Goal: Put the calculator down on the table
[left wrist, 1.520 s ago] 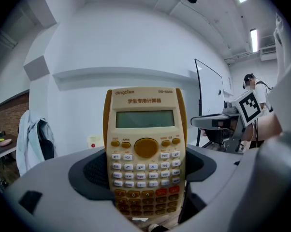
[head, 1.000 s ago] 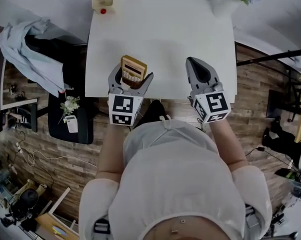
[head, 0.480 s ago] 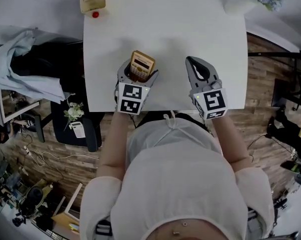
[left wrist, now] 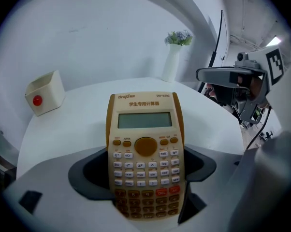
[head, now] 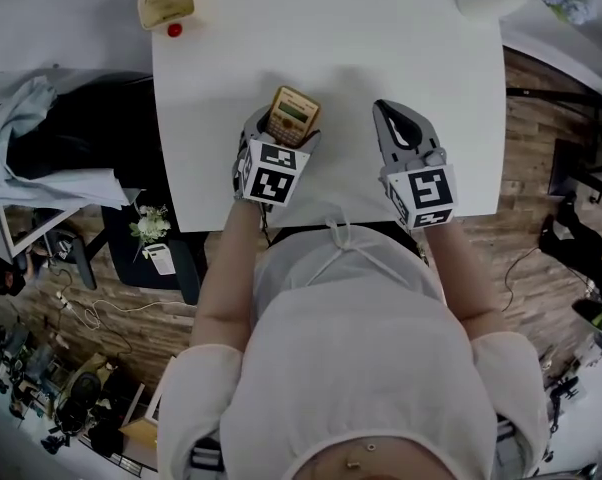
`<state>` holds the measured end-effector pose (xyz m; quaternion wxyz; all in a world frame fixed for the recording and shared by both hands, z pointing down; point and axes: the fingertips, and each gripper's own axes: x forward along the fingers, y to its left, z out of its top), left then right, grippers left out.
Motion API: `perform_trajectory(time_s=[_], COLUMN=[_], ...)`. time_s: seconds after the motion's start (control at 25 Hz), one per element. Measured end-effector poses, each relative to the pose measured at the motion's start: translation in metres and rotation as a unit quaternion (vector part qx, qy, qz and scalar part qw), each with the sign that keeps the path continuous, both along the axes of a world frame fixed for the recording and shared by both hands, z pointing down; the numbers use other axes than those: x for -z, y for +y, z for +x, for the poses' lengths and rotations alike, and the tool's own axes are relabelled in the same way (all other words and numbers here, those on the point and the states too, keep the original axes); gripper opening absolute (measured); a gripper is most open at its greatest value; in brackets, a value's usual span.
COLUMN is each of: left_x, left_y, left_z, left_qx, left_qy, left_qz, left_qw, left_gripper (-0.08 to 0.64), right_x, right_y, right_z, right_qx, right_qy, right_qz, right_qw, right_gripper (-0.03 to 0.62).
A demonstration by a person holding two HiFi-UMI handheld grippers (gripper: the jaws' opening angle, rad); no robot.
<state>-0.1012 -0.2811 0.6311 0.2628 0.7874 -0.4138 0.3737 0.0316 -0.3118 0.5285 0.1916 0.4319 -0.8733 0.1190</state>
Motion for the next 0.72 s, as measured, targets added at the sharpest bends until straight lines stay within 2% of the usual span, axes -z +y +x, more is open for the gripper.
perform_trajectory(time_s=[0.28,0.72], left_x=[-0.0118,-0.0109], left_y=[-0.0020,-0.0039], left_z=[0.0021,-0.0023], left_qx=[-0.016,-0.009], left_qy=[-0.036,-0.029], left_qz=[-0.016,-0.008], left_qw=[0.9991,0.9995], left_gripper=[0.416,0.414], right_x=[-0.0088,-0.0117], right_y=[-0.0051,-0.0094], right_z=[-0.0055,-0.0062], right_qx=[-0.001,-0.008], right_qy=[-0.001,-0.004], right_qz=[-0.012,-0.018], right_qw=[1.000,1.000], right_gripper=[0.006,0.006])
